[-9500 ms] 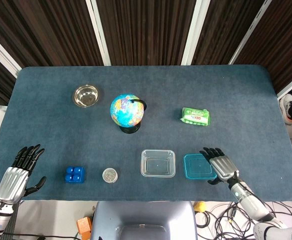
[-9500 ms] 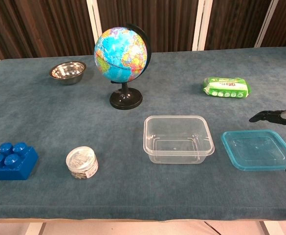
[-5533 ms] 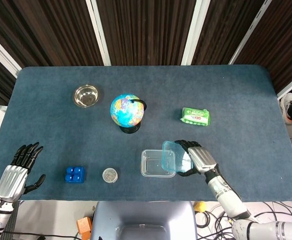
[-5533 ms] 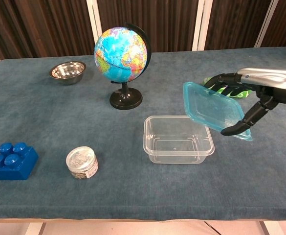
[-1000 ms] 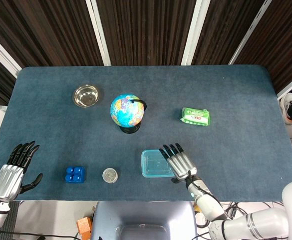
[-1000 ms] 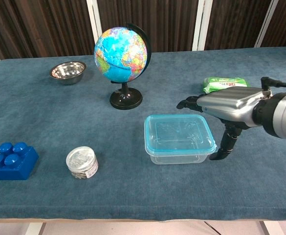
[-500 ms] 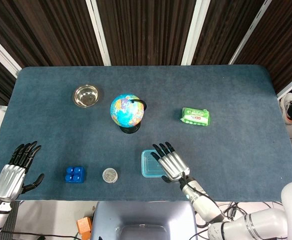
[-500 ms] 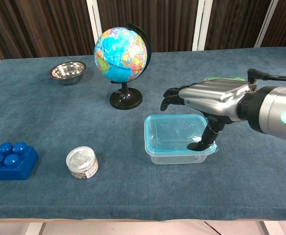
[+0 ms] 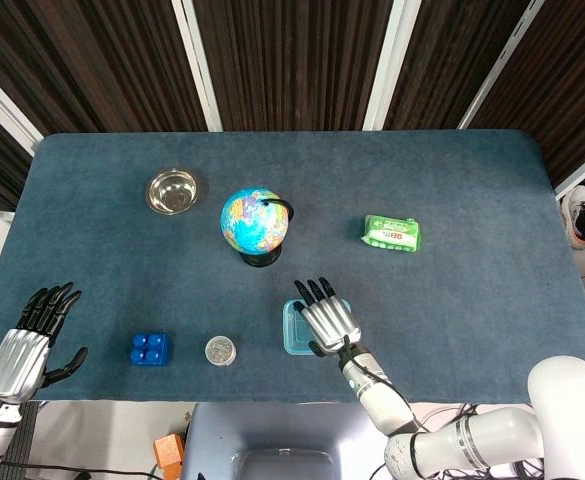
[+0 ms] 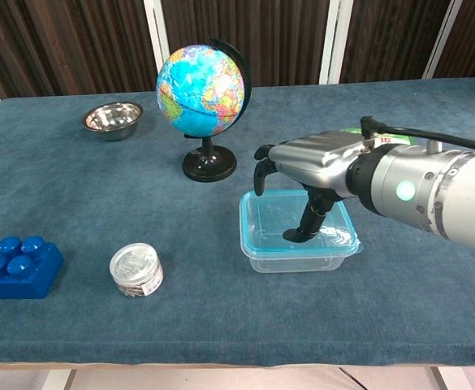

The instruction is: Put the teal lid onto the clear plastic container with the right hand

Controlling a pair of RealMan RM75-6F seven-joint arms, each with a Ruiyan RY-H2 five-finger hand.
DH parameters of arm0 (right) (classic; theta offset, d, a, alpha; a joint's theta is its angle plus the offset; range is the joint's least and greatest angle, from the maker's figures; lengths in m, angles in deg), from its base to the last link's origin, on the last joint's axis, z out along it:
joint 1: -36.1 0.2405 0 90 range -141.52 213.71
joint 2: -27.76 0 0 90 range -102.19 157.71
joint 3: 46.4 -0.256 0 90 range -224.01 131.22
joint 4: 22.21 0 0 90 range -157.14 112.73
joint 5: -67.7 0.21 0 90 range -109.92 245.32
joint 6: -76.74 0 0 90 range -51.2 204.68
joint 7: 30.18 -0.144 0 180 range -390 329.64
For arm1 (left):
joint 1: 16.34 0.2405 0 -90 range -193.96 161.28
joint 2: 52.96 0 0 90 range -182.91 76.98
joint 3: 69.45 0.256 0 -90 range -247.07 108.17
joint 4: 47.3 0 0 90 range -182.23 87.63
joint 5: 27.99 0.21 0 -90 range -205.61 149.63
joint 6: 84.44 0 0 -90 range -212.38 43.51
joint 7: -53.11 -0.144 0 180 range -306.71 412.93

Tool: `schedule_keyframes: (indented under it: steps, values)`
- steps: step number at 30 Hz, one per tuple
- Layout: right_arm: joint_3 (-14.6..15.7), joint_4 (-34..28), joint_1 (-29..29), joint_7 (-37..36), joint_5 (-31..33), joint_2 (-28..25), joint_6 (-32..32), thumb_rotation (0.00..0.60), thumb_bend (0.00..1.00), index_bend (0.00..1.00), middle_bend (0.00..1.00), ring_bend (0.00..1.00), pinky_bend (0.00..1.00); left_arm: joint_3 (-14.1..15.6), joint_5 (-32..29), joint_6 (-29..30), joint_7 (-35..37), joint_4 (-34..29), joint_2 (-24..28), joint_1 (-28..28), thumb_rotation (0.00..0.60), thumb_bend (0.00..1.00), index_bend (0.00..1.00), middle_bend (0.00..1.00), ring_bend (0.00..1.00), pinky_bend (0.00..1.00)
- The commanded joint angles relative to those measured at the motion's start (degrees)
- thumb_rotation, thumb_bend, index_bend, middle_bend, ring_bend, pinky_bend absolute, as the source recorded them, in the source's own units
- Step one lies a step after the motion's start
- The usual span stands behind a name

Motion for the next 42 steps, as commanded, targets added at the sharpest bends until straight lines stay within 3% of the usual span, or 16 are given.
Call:
schedule_keyframes:
  steps: [1, 13, 42]
  values:
    - [-0.65, -0.37, 1.34, 2.01, 1.72, 0.45, -0.3, 0.6, 0.22, 0.31, 0.0, 0.0, 0.0, -0.04, -0.09, -0.09, -0.07, 0.05, -0.07, -0.03, 0.6, 0.31, 0.0, 0.0, 0.0, 0.0]
    - [-2.78, -0.68, 4.9, 6.43, 9.22, 1.28, -2.05, 0.6, 0.22, 0.33, 0.0, 0.0, 0.0, -0.08, -0.06, -0.22, -0.18, 0.35, -0.32, -0.2, 0.6, 0.31, 0.0, 0.0, 0.0, 0.0]
    - [-2.26, 2.97, 6.87, 5.96, 13.18, 3.1, -1.85, 0.6, 0.22, 0.31, 0.0, 0.0, 0.0, -0.18, 0.01, -0.14, 0.36, 0.72, -0.5, -0.45, 0.6, 0.31, 0.0, 0.0, 0.0, 0.0]
